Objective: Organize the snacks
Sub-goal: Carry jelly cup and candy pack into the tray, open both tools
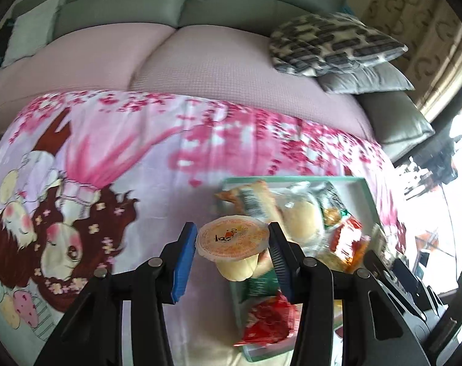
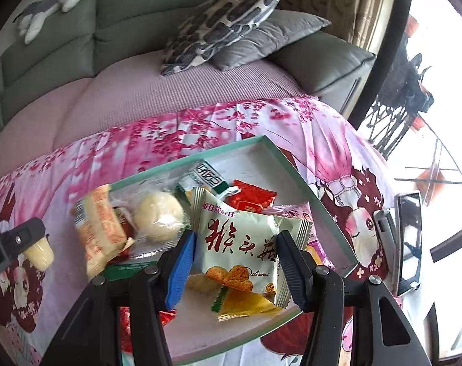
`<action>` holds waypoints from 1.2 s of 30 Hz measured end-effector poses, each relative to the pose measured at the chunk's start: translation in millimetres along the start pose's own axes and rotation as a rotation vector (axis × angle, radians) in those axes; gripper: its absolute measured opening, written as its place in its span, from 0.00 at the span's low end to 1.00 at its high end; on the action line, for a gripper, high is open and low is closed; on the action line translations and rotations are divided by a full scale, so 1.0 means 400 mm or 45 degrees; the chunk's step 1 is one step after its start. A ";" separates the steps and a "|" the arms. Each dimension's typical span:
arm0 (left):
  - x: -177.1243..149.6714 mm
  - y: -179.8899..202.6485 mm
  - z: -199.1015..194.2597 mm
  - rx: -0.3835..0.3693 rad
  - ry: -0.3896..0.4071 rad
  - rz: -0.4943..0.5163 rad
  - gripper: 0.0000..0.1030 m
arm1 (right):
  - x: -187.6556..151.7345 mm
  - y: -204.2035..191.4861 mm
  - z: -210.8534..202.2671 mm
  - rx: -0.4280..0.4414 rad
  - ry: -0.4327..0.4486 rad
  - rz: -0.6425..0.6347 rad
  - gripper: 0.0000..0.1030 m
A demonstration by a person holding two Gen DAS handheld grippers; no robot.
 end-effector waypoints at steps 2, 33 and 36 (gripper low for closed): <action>-0.005 0.032 0.012 -0.017 -0.018 0.034 0.48 | 0.001 0.007 0.009 0.012 -0.009 0.006 0.56; -0.080 0.165 0.081 -0.257 -0.213 0.077 0.49 | -0.019 0.010 0.024 0.053 -0.030 -0.031 0.58; -0.081 0.164 0.074 -0.266 -0.207 0.076 0.49 | -0.023 0.008 0.022 0.063 -0.033 -0.031 0.59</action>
Point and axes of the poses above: each gripper's, at about its wrist camera, not at the fingertips, and z roughly the way its jaws point, y to its right, x to its top, the point moved 9 cm from there along z, roughly the way its jaws point, and after that the axes turned 6 degrees about -y, right-handed, at the moved point
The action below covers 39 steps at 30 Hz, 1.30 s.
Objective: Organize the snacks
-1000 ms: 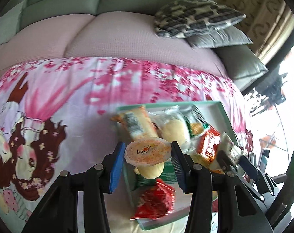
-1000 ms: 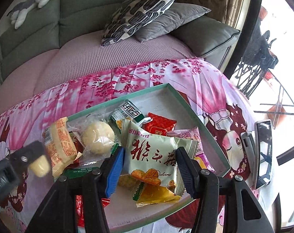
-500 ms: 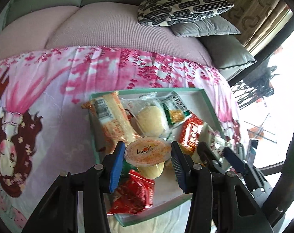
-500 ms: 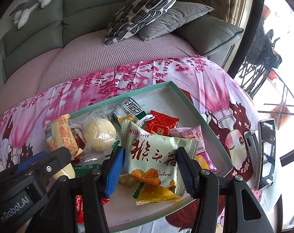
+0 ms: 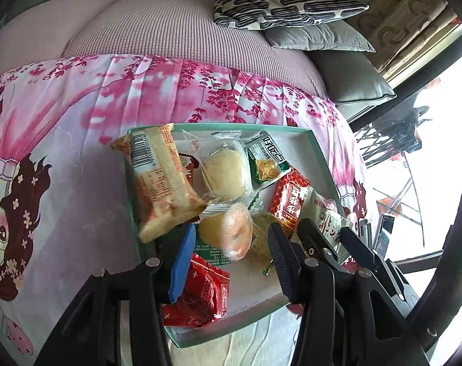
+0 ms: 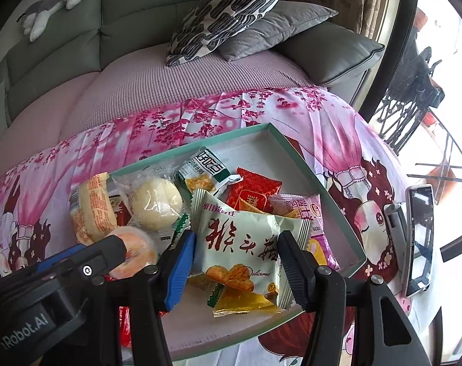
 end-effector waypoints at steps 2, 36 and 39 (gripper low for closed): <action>-0.003 -0.002 -0.007 0.006 0.008 0.001 0.49 | -0.003 -0.002 -0.001 0.003 -0.001 -0.005 0.60; -0.239 -0.343 -0.105 0.626 0.145 -0.144 0.83 | -0.200 -0.070 -0.052 0.097 0.009 -0.127 1.00; -0.262 -0.353 -0.113 0.670 0.141 -0.154 0.83 | -0.228 -0.077 -0.051 0.110 -0.007 -0.147 1.00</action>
Point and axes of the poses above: each gripper's, at about its wrist camera, not at the fingertips, and z roughly the way its jaws point, y to its right, x to its top, the point moved 9 cm from there along z, roughly the way its jaws point, and after that the axes turned 6 degrees about -y, right-handed, at the moved point
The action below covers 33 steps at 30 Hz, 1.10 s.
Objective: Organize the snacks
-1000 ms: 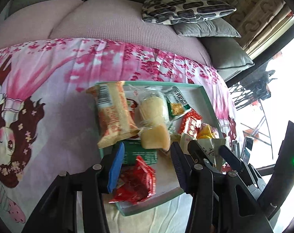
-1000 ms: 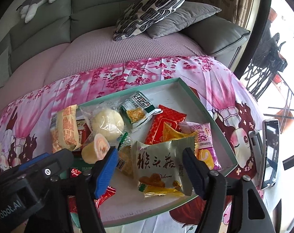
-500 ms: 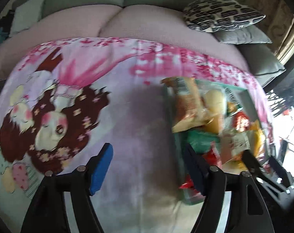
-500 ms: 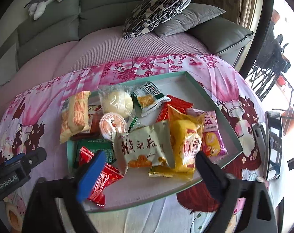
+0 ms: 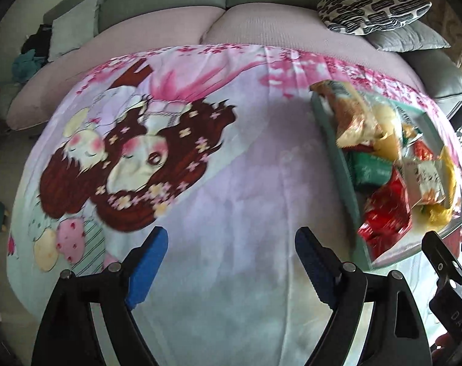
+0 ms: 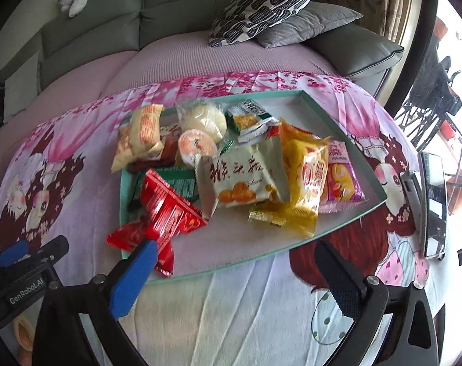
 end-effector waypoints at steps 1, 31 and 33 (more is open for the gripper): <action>-0.004 -0.002 0.001 0.003 -0.003 0.000 0.83 | -0.009 -0.001 0.002 -0.001 -0.009 -0.004 1.00; -0.031 0.008 0.029 -0.009 -0.104 0.051 0.83 | -0.011 -0.022 0.008 0.022 0.009 -0.040 1.00; -0.031 0.007 0.029 -0.012 -0.108 0.049 0.83 | -0.012 -0.022 0.009 0.021 0.009 -0.044 1.00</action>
Point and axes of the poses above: each gripper's, at about its wrist camera, not at the fingertips, and z roughly the way its jaws point, y to its right, x to its top, the point moved 9 cm from there along z, roughly the way its jaws point, and after that the axes turned 6 degrees about -y, right-handed, at the moved point
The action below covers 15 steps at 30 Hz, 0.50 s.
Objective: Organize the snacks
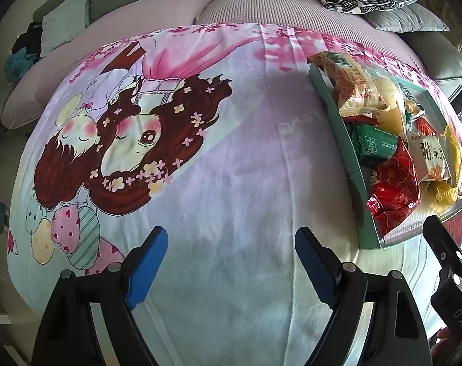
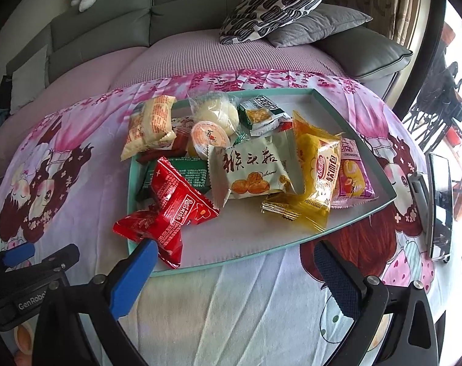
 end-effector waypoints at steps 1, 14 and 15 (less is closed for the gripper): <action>0.000 -0.001 0.000 -0.002 0.000 -0.002 0.83 | -0.001 0.000 0.001 0.000 -0.001 -0.002 1.00; -0.003 0.001 -0.004 -0.019 0.004 0.015 0.83 | -0.009 0.021 0.012 -0.008 -0.015 0.013 1.00; -0.004 0.001 -0.004 -0.018 0.003 0.016 0.83 | -0.010 0.023 0.013 -0.011 -0.015 0.014 1.00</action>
Point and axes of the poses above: each gripper's, at about its wrist camera, not at the fingertips, and z roughly the way its jaws point, y to its right, x to its top, the point moved 9 cm from there along z, roughly the way its jaws point, and after that the axes turned 6 degrees about -y, right-handed, at the moved point
